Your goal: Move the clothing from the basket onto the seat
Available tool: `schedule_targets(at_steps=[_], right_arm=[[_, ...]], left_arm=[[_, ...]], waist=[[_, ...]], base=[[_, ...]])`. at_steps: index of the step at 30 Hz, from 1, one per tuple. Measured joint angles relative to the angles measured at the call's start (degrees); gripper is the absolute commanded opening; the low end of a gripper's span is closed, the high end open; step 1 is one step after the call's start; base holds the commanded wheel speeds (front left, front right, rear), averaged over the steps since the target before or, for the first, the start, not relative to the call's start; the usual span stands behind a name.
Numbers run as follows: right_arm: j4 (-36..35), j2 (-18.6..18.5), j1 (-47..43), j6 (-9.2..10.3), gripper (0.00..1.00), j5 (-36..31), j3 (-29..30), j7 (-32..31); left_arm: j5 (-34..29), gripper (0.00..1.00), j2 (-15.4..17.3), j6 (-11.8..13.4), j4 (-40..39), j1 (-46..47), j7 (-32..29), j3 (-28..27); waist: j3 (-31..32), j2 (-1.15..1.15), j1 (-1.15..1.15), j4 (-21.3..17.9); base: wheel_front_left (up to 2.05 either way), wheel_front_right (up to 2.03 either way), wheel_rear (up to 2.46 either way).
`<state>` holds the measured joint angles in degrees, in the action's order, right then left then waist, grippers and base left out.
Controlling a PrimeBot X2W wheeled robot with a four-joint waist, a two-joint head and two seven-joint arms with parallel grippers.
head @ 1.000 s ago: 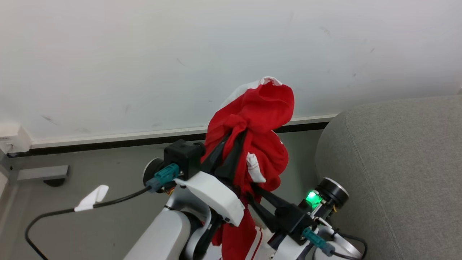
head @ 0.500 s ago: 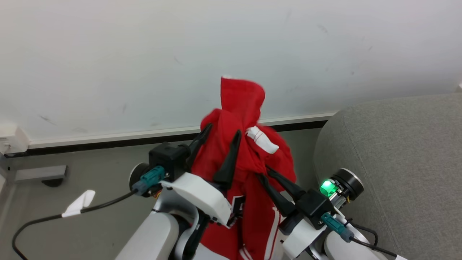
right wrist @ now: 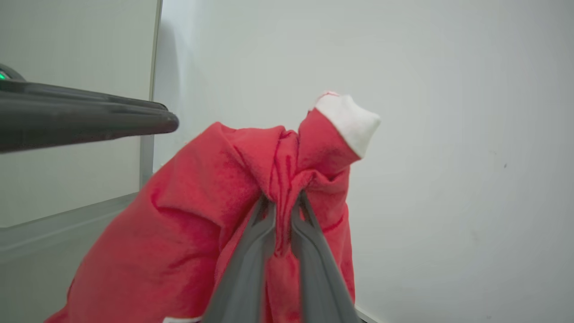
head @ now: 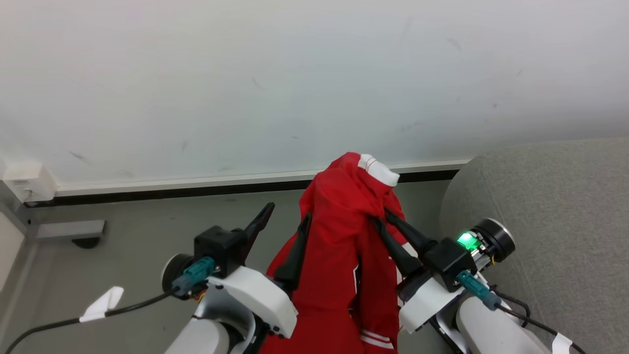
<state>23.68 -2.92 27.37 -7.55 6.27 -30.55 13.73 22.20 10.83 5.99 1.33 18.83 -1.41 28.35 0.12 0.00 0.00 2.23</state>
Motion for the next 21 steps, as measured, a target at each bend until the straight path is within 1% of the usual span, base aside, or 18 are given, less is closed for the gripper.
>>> schedule_targets(at_steps=[6,11,16,21], right_arm=[[0.69,0.02,0.76,0.0,0.0,-0.21,2.2,0.44],[1.21,0.02,1.71,0.0,0.0,-0.67,3.64,0.53],[1.65,0.02,2.36,0.0,0.0,-1.35,5.56,0.91],[1.76,0.02,3.02,0.0,0.0,-2.71,7.32,0.97]], left_arm=[[0.01,1.0,0.4,0.07,-0.16,-0.61,0.0,0.26],[0.15,1.0,0.47,0.18,-0.37,-1.04,-0.01,0.51],[0.36,1.0,0.47,0.2,-0.47,-1.2,-0.01,0.87],[0.52,1.0,0.43,0.19,-0.41,-1.65,0.1,1.33]], waist=[[0.29,0.0,0.0,0.63],[0.18,0.0,0.0,-0.09],[-0.16,0.0,0.0,-2.06],[-0.54,0.0,0.0,-5.27]], base=[[0.0,0.0,0.0],[0.0,0.0,0.0],[0.0,0.0,0.0],[0.0,0.0,0.0]])
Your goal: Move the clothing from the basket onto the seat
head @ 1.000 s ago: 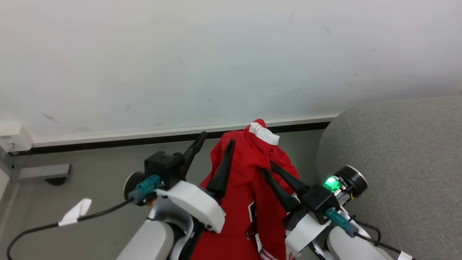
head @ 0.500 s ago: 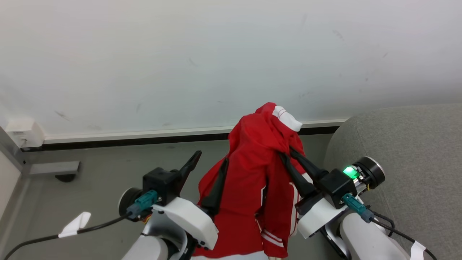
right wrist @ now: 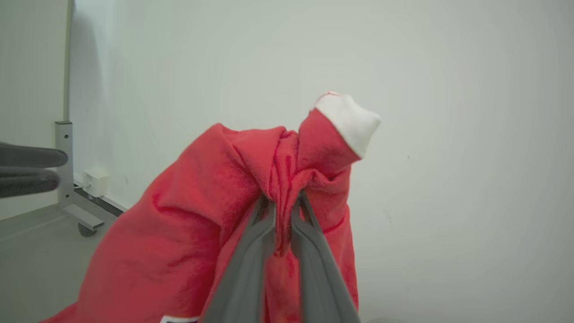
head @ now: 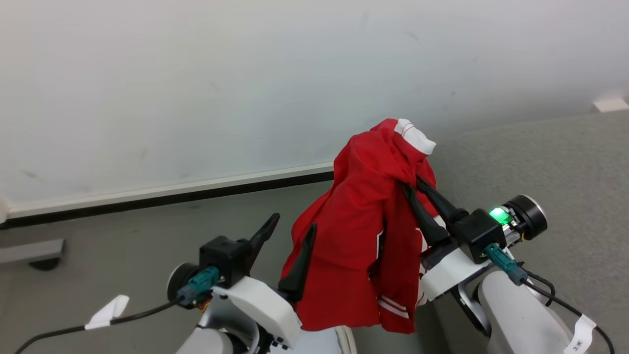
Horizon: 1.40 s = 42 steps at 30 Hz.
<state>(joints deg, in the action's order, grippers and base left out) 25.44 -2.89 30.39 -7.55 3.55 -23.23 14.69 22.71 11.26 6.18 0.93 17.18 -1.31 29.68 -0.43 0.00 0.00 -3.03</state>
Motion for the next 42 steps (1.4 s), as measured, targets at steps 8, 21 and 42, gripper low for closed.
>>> schedule_targets(at_steps=[8,21,42], right_arm=[[-0.25,0.0,0.12,-0.01,0.0,-2.54,3.38,0.01],[-3.77,-0.02,-0.43,-0.01,0.0,-6.77,11.17,-0.6],[-10.03,-0.22,4.24,-0.01,0.0,-9.57,23.63,-3.59]], left_arm=[[0.15,1.0,-0.2,-0.32,0.02,-0.19,0.99,0.82],[0.08,1.0,-1.59,-1.41,1.19,0.71,3.0,2.89],[-2.01,1.0,-2.48,-3.33,1.43,8.47,2.15,6.0]], waist=[[-0.86,0.0,0.0,-6.98],[-2.45,0.0,0.0,-18.14],[-11.2,0.0,0.01,-17.82]], base=[[0.0,0.0,0.0],[0.0,0.0,0.0],[0.0,0.0,0.0]])
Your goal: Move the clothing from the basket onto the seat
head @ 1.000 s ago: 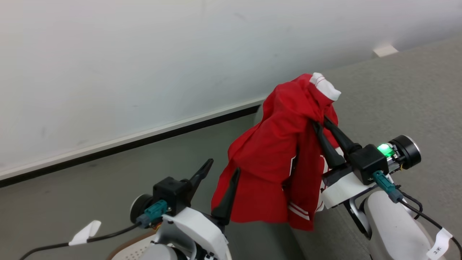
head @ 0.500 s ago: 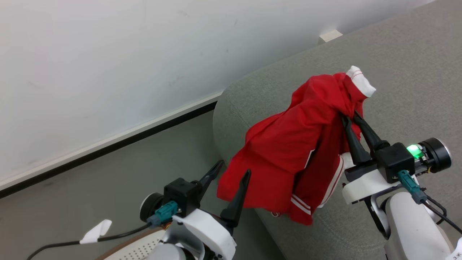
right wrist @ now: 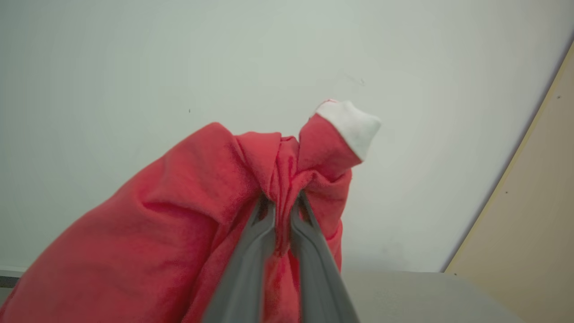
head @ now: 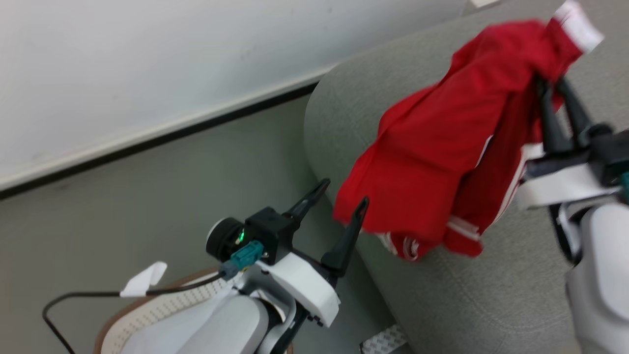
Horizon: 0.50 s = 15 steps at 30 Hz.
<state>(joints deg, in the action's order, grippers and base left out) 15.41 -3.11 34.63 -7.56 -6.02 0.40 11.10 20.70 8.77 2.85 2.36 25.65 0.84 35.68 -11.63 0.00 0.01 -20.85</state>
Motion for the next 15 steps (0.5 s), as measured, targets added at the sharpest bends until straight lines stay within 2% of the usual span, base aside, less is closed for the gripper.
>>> schedule_targets(at_steps=[7,15], right_arm=[[0.25,-5.16,11.85,0.0,0.0,-1.31,5.09,-1.05],[4.85,-17.28,26.25,0.0,0.0,-3.68,10.24,-4.08]], left_arm=[[-2.24,1.0,-0.62,-1.93,-0.31,7.22,-0.96,1.54],[-3.54,1.0,-2.61,-3.63,-0.24,14.34,-0.97,3.28]], waist=[[-8.0,0.0,0.01,3.14],[-18.01,0.0,0.01,7.23]], base=[[0.0,0.0,0.0],[0.0,0.0,0.0]])
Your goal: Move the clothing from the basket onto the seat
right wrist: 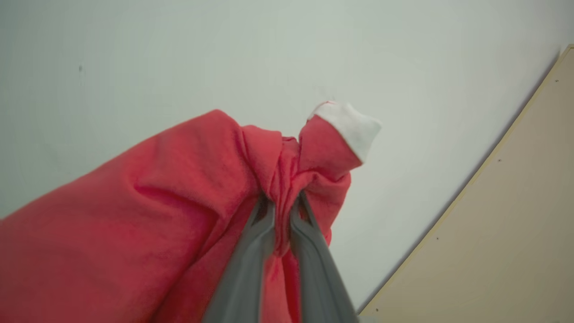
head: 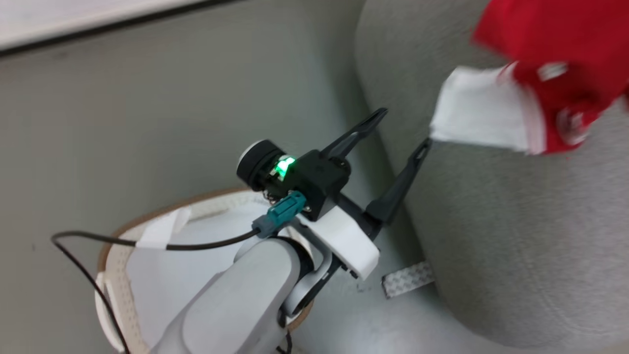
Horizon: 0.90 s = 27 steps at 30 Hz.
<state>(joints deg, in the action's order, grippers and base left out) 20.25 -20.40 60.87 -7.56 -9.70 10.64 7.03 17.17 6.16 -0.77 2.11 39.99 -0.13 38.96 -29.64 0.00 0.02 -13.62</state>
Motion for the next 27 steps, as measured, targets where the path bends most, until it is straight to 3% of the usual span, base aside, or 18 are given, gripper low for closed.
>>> schedule_targets(at_steps=[5,9,13,21,24,25,27], right_arm=[[5.64,-5.1,7.6,0.0,0.0,-1.21,4.19,-1.85],[10.28,-7.11,9.98,0.0,0.0,-3.47,8.05,-2.5],[16.17,-6.64,10.26,0.0,0.0,-6.09,11.41,-2.99],[27.21,-0.75,4.83,0.0,0.0,-10.0,19.2,1.81],[29.34,1.18,4.22,0.0,0.58,-11.55,21.45,4.31],[29.76,1.82,4.05,0.0,1.0,-11.61,22.48,5.06],[30.49,2.37,3.11,0.0,1.0,-12.56,23.43,6.13]], left_arm=[[-0.43,1.0,-0.7,-0.35,0.6,2.41,0.47,0.89],[-0.57,1.0,-1.05,-0.71,1.19,3.55,0.73,1.43],[-0.57,1.0,-1.11,-0.66,1.79,3.97,1.18,1.47],[-0.55,1.0,-0.93,-0.16,3.41,3.43,1.76,1.71],[-0.42,1.0,-0.31,0.18,3.81,3.35,2.21,1.2],[-0.38,1.0,-0.1,0.33,4.07,3.23,2.3,1.08],[-0.38,1.0,0.43,0.63,4.58,2.93,2.74,0.86]], waist=[[-5.11,0.01,0.0,2.4],[-8.01,0.01,0.0,4.06],[-9.68,0.01,0.0,5.32],[-9.23,0.01,-0.01,5.81],[-8.35,0.01,-0.01,5.6],[-7.92,0.01,-0.01,5.52],[-6.87,0.01,-0.01,5.33]], base=[[0.0,0.0,0.0],[0.0,0.0,0.0],[0.0,0.0,0.0],[0.0,0.0,0.0],[0.0,0.0,0.0],[0.0,0.0,0.0],[0.0,0.0,0.0]])
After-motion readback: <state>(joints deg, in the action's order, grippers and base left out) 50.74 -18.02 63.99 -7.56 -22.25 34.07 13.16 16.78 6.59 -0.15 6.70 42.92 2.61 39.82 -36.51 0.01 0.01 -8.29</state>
